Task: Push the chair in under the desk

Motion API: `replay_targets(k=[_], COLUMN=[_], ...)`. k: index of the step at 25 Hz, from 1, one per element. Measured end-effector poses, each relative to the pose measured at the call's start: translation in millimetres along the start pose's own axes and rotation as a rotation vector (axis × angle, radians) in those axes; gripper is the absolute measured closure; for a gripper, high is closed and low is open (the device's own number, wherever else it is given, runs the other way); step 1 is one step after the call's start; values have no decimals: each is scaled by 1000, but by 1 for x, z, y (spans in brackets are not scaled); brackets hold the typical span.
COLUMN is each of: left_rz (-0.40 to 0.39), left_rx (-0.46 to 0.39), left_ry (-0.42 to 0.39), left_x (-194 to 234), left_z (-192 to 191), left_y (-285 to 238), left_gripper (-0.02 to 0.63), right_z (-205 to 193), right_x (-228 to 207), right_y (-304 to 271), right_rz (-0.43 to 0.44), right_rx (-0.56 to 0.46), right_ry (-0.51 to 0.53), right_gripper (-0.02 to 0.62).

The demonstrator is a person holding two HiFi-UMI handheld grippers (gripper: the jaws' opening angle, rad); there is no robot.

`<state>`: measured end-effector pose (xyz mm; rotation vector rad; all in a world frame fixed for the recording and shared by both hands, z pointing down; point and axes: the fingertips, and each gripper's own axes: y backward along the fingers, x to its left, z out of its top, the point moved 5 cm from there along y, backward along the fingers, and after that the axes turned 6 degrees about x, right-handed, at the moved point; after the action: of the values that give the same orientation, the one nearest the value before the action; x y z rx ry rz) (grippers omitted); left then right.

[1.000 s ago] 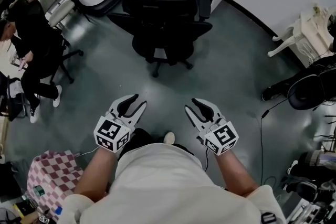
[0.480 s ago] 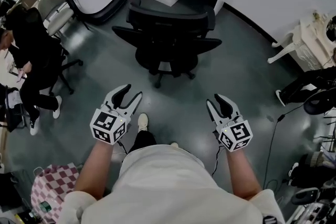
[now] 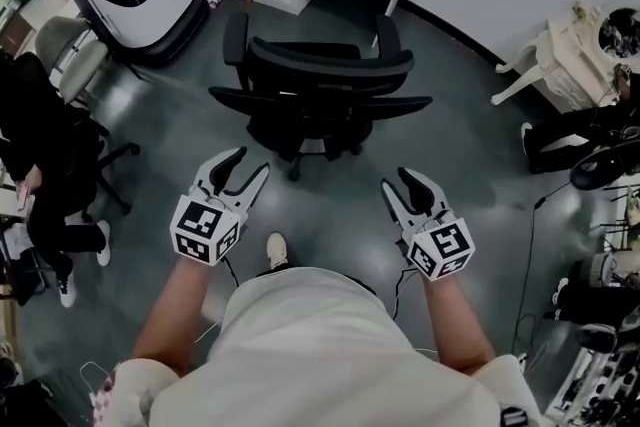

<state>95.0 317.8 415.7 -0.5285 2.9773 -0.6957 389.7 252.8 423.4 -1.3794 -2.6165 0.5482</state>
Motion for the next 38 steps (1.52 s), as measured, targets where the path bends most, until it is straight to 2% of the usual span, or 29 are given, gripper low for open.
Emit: replay_targets(k=[10, 18, 22, 30, 34, 38], left_rz=[-81, -49, -29, -20, -87, -205], left_rx=[-8, -6, 27, 72, 107, 137], left_ry=[-58, -47, -59, -165, -270, -402], left_x=[71, 98, 101, 133, 158, 179], left_z=[2, 1, 9, 11, 7, 6], left_y=[-8, -22, -30, -52, -60, -74], left_gripper=[410, 396, 383, 351, 344, 328], right_z=[40, 47, 51, 61, 61, 67], right_x=[40, 37, 24, 17, 28, 38], right_y=[-66, -95, -104, -135, -150, -163], right_rz=[-50, -35, -8, 0, -53, -140], right_rx=[-22, -21, -20, -40, -20, -3], right_ry=[-12, -43, -66, -69, -117, -147], right_gripper=[454, 419, 403, 348, 334, 325])
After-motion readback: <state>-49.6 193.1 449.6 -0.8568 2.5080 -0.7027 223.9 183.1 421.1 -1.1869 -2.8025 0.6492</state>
